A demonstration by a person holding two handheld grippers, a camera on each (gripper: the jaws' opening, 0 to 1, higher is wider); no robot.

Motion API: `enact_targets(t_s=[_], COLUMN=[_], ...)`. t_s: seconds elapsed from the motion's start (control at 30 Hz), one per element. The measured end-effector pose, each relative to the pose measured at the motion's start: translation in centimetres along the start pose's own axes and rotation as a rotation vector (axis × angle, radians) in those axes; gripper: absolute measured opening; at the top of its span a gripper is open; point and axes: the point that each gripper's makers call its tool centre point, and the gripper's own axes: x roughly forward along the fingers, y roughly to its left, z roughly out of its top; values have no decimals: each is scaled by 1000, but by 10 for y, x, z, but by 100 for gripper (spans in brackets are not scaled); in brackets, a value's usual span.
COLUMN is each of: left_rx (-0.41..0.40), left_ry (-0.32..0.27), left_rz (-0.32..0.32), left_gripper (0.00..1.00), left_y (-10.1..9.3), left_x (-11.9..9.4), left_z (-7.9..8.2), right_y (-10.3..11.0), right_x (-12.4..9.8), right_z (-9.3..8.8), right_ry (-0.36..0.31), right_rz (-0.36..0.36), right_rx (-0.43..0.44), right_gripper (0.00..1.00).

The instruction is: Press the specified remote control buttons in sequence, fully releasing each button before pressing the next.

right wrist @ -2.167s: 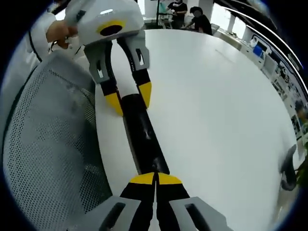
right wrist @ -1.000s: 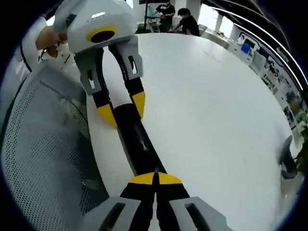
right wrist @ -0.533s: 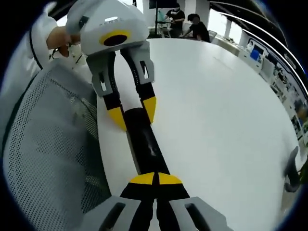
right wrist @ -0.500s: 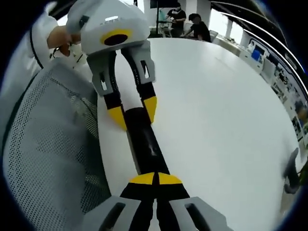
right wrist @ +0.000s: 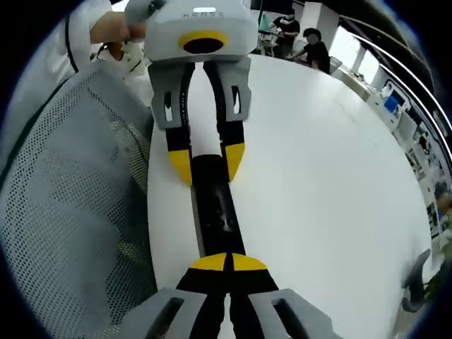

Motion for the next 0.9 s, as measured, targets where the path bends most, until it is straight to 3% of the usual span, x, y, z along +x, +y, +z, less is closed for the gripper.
enact_targets(t_s=[0.1, 0.27, 0.4, 0.57, 0.9], left_rx=[-3, -4, -7, -8, -7], left_ry=[-5, -12, -17, -30, -44], left_rz=[0, 0, 2, 2, 0], left_gripper=[24, 24, 24, 24, 24], left_y=[0, 0, 0, 0, 0], left_x=[0, 0, 0, 0, 1], left_z=[0, 0, 0, 0, 0], right_y=[1, -1, 4, 4, 6], right_x=[-4, -1, 4, 5, 9], right_z=[0, 7, 4, 4, 3], right_ry=[-20, -43, 11, 30, 164], right_rz=[17, 38, 84, 92, 155], right_rx=[11, 19, -48, -102, -297], right_gripper=[0, 9, 11, 10, 7])
